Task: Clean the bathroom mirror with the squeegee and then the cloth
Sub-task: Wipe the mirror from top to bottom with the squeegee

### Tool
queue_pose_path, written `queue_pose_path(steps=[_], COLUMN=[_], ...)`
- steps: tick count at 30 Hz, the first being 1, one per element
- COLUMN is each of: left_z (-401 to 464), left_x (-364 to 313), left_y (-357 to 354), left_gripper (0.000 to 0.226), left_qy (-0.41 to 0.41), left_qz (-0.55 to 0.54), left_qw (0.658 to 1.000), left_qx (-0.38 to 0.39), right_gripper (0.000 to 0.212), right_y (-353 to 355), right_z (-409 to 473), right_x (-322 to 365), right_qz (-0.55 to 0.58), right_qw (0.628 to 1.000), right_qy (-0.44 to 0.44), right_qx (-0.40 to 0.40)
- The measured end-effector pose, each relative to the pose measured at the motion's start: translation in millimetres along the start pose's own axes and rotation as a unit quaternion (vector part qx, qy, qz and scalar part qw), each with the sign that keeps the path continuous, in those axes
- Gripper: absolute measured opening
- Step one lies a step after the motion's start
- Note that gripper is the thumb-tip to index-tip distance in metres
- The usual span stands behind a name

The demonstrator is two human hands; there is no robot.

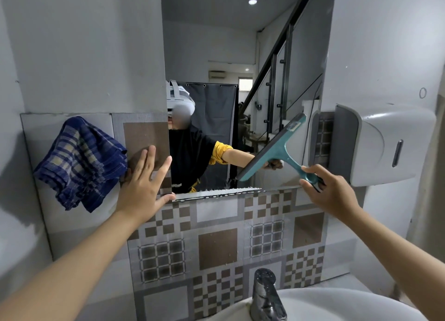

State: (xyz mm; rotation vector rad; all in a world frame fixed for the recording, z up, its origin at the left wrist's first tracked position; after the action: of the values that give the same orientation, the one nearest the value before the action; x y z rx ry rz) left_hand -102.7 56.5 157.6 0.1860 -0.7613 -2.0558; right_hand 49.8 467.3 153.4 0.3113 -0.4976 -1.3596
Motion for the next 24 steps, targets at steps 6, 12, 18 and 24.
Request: queue_pose_path(steps=[6, 12, 18, 24], left_z=[-1, -1, 0, -1], left_x=[0, -3, -5, -4], left_y=[-2, 0, 2, 1], left_gripper=[0.100, 0.100, 0.099, 0.099], left_qy=[-0.003, 0.003, 0.004, 0.004], left_qz=[0.001, -0.008, -0.004, -0.012], left_qw=[1.000, 1.000, 1.000, 1.000], left_qx=[-0.005, 0.002, 0.001, -0.002], right_gripper=[0.033, 0.024, 0.017, 0.014], right_y=[6, -3, -12, -19], right_z=[-12, -29, -41, -47], right_x=[-20, -8, 10, 15], right_qz=[0.031, 0.104, 0.191, 0.226], right_qw=[0.999, 0.989, 0.961, 0.943], right_qy=[-0.020, -0.100, -0.198, -0.242], right_qx=[0.018, 0.022, 0.012, -0.002])
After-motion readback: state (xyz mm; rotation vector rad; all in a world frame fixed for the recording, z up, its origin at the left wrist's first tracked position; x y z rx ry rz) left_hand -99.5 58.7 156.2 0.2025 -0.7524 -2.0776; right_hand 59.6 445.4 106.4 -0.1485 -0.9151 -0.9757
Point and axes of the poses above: each hand's wrist, its own z-axis towards the middle knuckle, its own y-axis out of the back of the hand, x = y × z, the point moved 2 cm from there along z, towards the middle knuckle, and after that the axes turned 1 degree about -z, right-handed, at the moved point
